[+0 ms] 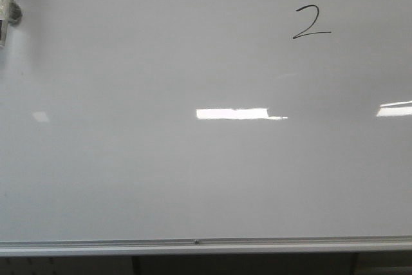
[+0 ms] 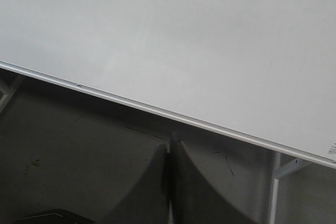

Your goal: Write number 2 on whiteboard

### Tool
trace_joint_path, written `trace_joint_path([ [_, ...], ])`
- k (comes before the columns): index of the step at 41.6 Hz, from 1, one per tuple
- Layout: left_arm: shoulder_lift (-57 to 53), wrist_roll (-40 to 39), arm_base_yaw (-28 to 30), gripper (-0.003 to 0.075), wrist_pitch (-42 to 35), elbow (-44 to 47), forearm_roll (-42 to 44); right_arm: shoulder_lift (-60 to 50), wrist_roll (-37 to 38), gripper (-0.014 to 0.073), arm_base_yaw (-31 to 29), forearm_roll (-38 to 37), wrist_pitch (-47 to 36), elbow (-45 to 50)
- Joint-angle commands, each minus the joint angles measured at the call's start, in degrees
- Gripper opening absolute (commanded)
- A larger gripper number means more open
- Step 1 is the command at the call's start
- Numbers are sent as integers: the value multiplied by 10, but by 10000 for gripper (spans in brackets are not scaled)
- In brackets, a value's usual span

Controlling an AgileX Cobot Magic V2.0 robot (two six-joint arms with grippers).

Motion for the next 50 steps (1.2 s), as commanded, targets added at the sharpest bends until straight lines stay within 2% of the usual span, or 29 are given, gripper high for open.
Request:
trace_joint_path([
  [1, -17, 2, -4, -20, -44, 20, -2, 6, -3, -69, -3, -10, -34, -10],
  [14, -17, -17, -5, -20, -42, 20, 5, 6, -3, -69, -3, -10, -34, -10],
  [24, -17, -17, -29, -20, -41, 20, 8, 6, -3, -69, -3, -10, -34, -10],
  [50, -17, -17, -17, -20, -41, 20, 19, 6, -3, -69, -3, -10, -34, -10],
])
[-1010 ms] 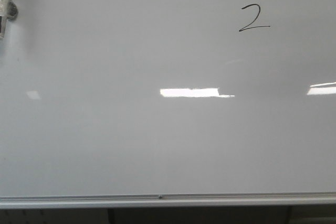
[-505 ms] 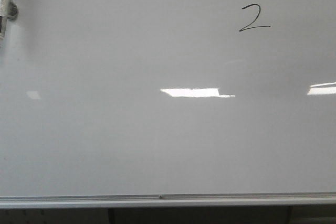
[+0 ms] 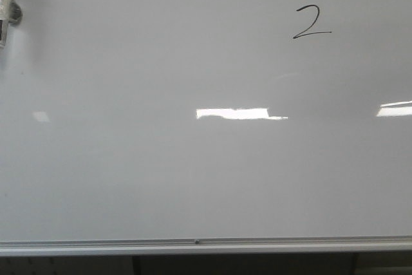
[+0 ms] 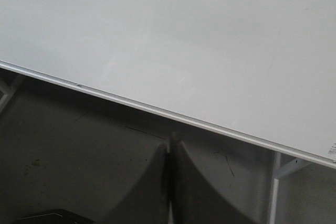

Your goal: Write number 2 on whiteboard

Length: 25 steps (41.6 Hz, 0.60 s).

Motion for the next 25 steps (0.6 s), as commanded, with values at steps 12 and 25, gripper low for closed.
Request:
trace_joint_path([
  [12, -17, -6, 1, -20, -43, 20, -1, 6, -2, -69, -3, -10, -34, -10],
  [25, -16, -6, 1, -20, -43, 20, -1, -69, -3, -69, -57, -15, -190, 93],
])
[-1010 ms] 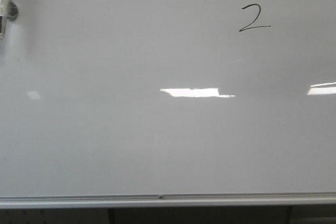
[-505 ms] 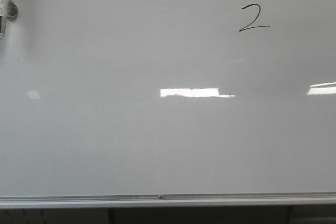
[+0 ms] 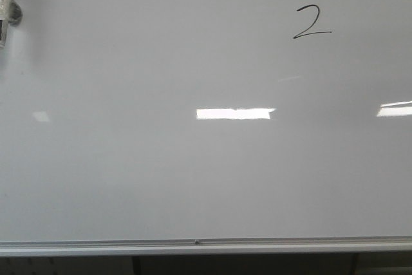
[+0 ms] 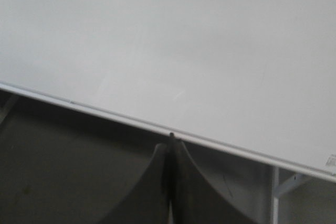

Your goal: Write number 2 on whiteboard

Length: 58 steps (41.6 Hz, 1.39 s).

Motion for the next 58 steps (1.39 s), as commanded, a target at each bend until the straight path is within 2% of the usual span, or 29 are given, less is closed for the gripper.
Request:
trace_joint_path([
  [1, -16, -6, 1, -20, -43, 20, -1, -35, -3, -69, -42, -15, -171, 56],
  [12, -16, -6, 1, -20, -43, 20, -1, -142, -3, -69, -129, -15, -475, 317],
  [21, -16, -6, 1, -20, -43, 20, -1, -196, -3, -69, -157, -15, -595, 438],
  [28, -16, -6, 1, -20, -43, 20, -1, -219, -3, -69, -158, -15, -635, 482],
  [58, -15, -6, 1, -20, -43, 20, -1, -218, 14, -69, -170, -14, -650, 481],
])
